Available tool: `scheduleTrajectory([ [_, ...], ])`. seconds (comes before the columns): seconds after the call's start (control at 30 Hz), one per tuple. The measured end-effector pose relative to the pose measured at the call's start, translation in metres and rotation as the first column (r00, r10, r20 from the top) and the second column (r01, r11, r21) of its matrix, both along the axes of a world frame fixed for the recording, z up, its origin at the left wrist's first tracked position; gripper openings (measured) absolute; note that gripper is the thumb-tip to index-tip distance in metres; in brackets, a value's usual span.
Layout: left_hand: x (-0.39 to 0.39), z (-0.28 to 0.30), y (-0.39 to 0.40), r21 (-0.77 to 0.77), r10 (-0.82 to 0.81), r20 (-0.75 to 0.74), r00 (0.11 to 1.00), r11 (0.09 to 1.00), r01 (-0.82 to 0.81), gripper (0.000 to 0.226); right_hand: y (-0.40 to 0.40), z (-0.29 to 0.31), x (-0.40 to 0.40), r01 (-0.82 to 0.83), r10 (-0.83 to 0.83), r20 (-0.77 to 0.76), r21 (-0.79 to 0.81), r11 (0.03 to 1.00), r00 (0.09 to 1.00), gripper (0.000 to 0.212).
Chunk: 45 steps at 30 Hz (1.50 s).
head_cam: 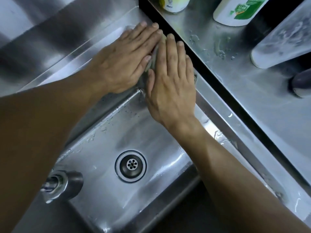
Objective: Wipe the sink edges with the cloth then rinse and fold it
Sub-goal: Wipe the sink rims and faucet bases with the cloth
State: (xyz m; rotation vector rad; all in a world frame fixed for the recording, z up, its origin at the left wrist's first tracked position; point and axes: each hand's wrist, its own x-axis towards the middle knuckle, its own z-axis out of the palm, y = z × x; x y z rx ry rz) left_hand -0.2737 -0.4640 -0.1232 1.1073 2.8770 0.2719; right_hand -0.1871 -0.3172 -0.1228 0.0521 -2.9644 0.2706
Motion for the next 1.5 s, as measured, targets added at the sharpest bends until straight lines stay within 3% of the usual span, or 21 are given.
scheduleTrajectory([
  [0.2, 0.001, -0.003, 0.000, -0.009, 0.000, -0.017, 1.000, 1.000, 0.000, 0.061, 0.043, -0.001, 0.058, 0.022, -0.022, -0.010, 0.015, 1.000, 1.000, 0.060],
  [0.3, 0.004, -0.003, 0.000, -0.030, -0.076, -0.027, 0.997, 0.997, 0.075, 0.061, 0.061, -0.002, 0.089, 0.057, -0.056, -0.012, 0.046, 0.997, 0.998, 0.061],
  [0.5, 0.010, -0.002, 0.004, -0.029, -0.071, -0.040, 0.997, 0.997, 0.070, 0.063, 0.037, -0.002, 0.048, 0.031, -0.031, -0.028, -0.010, 0.999, 0.999, 0.060],
  [0.67, 0.049, -0.008, 0.040, 0.020, -0.122, -0.103, 0.987, 0.992, 0.124, 0.061, 0.060, -0.002, 0.098, 0.074, -0.075, 0.018, 0.038, 0.997, 0.997, 0.061],
  [0.93, 0.057, -0.016, 0.044, 0.038, -0.065, -0.141, 0.988, 0.997, 0.071, 0.059, 0.052, 0.002, 0.072, 0.069, -0.067, 0.028, -0.049, 0.996, 0.997, 0.059],
  [1.2, 0.067, -0.016, 0.052, 0.056, 0.023, -0.117, 0.993, 0.998, -0.017, 0.062, 0.086, 0.007, 0.136, 0.133, -0.127, 0.107, -0.052, 0.990, 0.986, 0.061],
  [1.37, 0.079, -0.015, 0.065, 0.101, 0.022, -0.136, 0.990, 0.995, -0.009, 0.062, 0.062, 0.004, 0.099, 0.104, -0.103, 0.038, -0.007, 0.995, 0.994, 0.060],
  [1.5, 0.086, -0.019, 0.069, 0.125, -0.008, -0.131, 0.991, 0.992, 0.025, 0.058, 0.082, 0.004, 0.136, 0.119, -0.122, 0.058, 0.047, 0.992, 0.991, 0.060],
])
